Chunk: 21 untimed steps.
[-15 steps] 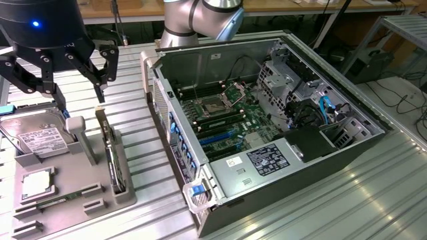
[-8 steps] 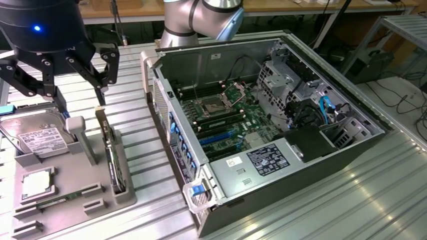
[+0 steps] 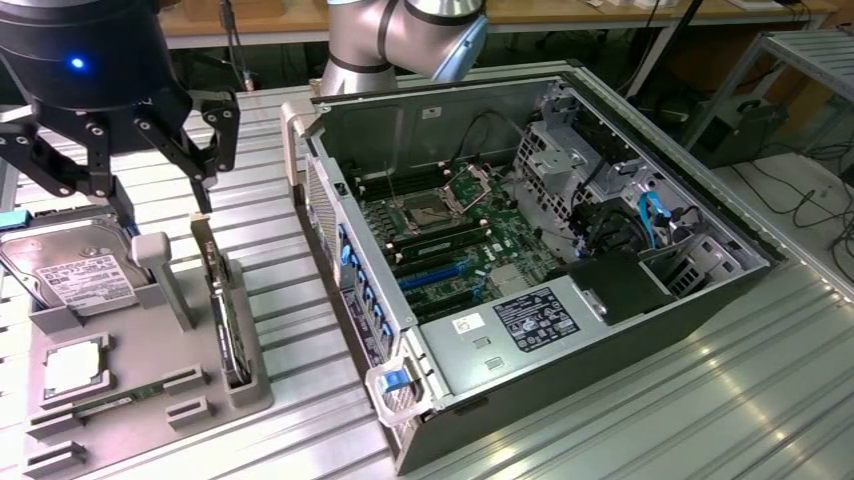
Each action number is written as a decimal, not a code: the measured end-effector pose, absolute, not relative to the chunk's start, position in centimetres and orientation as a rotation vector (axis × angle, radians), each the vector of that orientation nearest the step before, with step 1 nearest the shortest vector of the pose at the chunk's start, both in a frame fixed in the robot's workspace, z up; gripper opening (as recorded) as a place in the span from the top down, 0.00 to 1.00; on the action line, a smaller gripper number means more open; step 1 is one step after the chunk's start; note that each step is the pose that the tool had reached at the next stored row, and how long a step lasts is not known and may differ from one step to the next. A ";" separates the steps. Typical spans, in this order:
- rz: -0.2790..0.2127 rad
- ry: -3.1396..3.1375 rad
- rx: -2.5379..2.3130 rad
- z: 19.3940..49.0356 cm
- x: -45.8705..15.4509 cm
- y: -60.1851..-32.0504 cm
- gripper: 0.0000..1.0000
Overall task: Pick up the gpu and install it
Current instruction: 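Pick up the gpu and move the gpu toward the slot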
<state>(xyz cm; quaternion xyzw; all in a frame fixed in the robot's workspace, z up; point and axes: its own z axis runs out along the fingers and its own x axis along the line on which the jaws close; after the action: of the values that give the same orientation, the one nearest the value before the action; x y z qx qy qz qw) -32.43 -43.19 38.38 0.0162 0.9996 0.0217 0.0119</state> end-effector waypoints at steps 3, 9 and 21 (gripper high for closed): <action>0.068 3.117 0.051 38.3 -32.4 -43.2 0.40; 0.068 3.117 0.051 38.0 -32.4 -43.2 0.40; 0.068 3.117 0.051 37.3 -32.4 -43.2 0.40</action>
<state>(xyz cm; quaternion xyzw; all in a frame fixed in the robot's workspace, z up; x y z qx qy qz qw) -32.43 -43.19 37.29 0.0162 0.9996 0.0217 0.0119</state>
